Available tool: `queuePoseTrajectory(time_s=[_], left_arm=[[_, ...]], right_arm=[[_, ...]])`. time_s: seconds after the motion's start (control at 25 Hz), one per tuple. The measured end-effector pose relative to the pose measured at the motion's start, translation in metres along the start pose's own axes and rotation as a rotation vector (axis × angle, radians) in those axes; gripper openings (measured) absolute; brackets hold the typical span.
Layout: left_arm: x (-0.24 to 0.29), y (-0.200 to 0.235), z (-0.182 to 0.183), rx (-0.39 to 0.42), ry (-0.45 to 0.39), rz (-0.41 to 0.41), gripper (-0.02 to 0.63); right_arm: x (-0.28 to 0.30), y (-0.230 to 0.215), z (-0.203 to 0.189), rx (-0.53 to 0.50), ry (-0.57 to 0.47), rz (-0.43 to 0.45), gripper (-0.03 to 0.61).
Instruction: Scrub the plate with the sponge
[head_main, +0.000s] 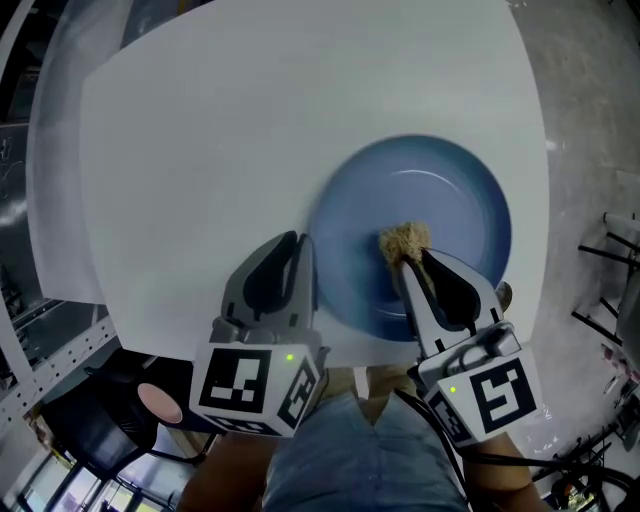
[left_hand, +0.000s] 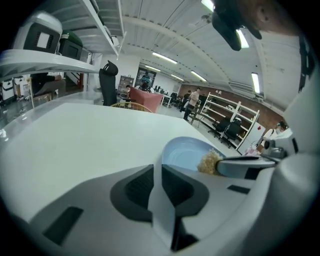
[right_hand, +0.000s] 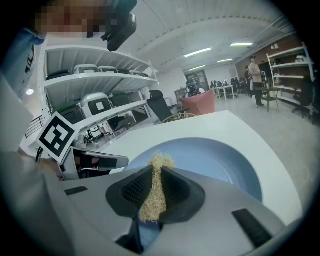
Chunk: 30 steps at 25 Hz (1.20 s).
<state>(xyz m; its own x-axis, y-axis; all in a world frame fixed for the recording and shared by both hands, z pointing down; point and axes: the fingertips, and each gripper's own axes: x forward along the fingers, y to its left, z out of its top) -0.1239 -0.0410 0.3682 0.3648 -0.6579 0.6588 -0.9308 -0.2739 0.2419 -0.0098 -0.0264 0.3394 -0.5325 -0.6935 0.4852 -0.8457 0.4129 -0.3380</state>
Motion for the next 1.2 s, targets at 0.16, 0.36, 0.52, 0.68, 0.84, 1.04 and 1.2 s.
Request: queuePoseTrajectory(time_s=[0.16,0.36,0.52,0.68,0.84,1.04,1.2], left_arm=[[-0.001,0.001,-0.001,-0.03,0.01,-0.014,0.069],[0.003,-0.007,-0.004,-0.047,0.038,-0.043,0.101],[0.012,-0.007,-0.014,-0.041,0.076,-0.04,0.1],[0.016,-0.009,-0.017,-0.045,0.092,-0.039,0.074],[0.018,-0.011,-0.017,-0.049,0.096,-0.024,0.042],[0.017,-0.012,-0.01,-0.066,0.079,-0.006,0.029],[0.011,-0.021,0.01,-0.046,0.038,-0.012,0.021]], right_arm=[[0.0,-0.001,-0.002,0.012,0.017,-0.005,0.06],[0.001,-0.002,0.001,0.01,0.015,-0.005,0.06],[0.001,-0.002,-0.001,0.005,0.024,-0.002,0.06],[0.0,-0.004,-0.005,0.012,0.041,-0.007,0.06],[0.0,-0.003,-0.004,0.011,0.037,-0.004,0.06],[0.001,-0.003,-0.002,0.01,0.028,0.001,0.06],[0.0,-0.001,0.004,0.015,0.015,0.016,0.06]])
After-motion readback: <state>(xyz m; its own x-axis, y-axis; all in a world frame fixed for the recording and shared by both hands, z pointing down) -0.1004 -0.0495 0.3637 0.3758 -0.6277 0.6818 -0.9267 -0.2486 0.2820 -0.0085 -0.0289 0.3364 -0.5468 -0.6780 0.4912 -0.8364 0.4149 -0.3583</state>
